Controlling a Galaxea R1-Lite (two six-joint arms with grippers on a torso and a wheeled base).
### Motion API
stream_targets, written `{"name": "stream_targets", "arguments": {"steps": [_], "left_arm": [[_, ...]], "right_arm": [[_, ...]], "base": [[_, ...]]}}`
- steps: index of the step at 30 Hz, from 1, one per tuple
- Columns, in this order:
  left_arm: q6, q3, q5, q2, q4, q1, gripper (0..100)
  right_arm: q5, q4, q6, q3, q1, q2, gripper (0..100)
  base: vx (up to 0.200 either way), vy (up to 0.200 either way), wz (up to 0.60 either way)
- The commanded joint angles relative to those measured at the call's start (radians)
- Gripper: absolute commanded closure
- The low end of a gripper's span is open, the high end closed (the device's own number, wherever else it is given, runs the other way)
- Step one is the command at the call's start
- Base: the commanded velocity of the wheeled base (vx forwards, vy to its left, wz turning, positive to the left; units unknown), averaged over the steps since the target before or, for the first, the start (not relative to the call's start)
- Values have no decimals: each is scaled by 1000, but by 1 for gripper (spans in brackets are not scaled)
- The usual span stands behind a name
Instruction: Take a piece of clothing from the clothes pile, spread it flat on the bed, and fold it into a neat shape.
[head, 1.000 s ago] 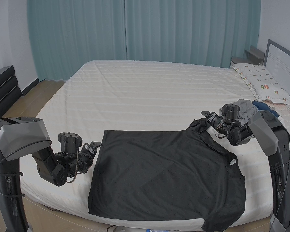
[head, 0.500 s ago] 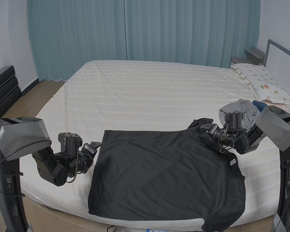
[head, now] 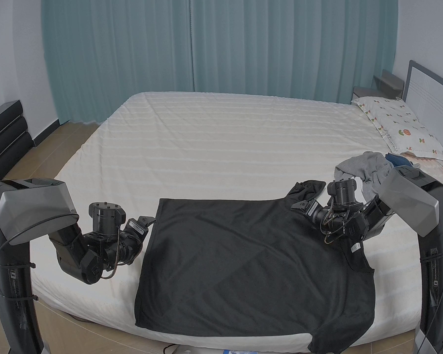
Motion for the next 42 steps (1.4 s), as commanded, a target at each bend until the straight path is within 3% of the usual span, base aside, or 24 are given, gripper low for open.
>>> {"name": "stream_targets", "arguments": {"steps": [1, 6, 10, 22, 31, 35, 38, 41, 42], "left_arm": [[0, 0, 0, 2, 0, 0, 0], [0, 0, 0, 2, 0, 0, 0], [0, 0, 0, 2, 0, 0, 0], [0, 0, 0, 2, 0, 0, 0], [0, 0, 0, 2, 0, 0, 0], [0, 0, 0, 2, 0, 0, 0], [0, 0, 0, 2, 0, 0, 0], [0, 0, 0, 2, 0, 0, 0], [0, 0, 0, 2, 0, 0, 0]], "right_arm": [[-21, 33, -6, -47, -6, 63, 0], [-71, 31, -10, -121, -43, 94, 0], [-104, 28, -26, -210, -123, 104, 0], [-101, 26, -33, -290, -224, 138, 0], [-33, 36, -30, -300, -229, 98, 0], [16, 37, -99, -306, -197, 107, 0], [41, 39, -244, -317, -173, 144, 0], [41, 39, -308, -333, -164, 166, 0], [38, 36, -365, -356, -158, 190, 0]], "base": [[0, 0, 0], [0, 0, 0], [0, 0, 0], [0, 0, 0], [0, 0, 0], [0, 0, 0], [0, 0, 0], [0, 0, 0], [0, 0, 0]]}}
